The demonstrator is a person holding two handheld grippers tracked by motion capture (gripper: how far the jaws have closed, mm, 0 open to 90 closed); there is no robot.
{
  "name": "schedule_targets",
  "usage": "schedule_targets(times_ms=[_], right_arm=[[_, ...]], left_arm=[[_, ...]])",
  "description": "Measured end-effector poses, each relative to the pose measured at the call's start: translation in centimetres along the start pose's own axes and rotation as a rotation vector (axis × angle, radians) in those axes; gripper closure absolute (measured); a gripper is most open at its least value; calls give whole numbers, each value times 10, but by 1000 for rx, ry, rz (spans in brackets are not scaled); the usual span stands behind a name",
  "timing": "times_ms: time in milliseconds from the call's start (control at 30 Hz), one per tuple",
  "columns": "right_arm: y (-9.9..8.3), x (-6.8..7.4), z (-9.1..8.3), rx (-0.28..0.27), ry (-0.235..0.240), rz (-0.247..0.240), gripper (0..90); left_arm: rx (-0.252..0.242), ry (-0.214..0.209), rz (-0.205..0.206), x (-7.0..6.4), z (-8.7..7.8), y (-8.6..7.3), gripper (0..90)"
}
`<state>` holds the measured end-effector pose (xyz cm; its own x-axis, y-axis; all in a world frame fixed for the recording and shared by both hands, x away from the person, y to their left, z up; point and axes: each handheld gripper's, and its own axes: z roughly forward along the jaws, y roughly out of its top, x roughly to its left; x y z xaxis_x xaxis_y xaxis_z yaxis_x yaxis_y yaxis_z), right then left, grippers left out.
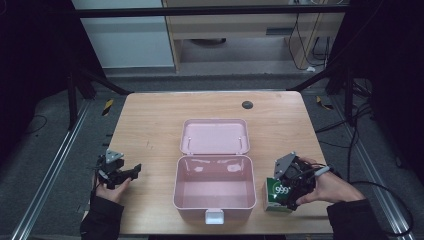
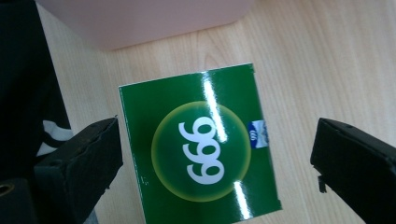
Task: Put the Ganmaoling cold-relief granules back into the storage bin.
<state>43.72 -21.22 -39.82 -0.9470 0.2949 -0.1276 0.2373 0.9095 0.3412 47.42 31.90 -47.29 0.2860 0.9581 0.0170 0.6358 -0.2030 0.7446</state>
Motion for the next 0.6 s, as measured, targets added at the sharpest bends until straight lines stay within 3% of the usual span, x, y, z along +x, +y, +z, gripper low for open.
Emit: schedule_targets(times_ms=[600], right_arm=[[-4, 2, 25, 63, 40, -7, 26]], left_arm=[[2, 1, 2, 0, 0, 0, 289]])
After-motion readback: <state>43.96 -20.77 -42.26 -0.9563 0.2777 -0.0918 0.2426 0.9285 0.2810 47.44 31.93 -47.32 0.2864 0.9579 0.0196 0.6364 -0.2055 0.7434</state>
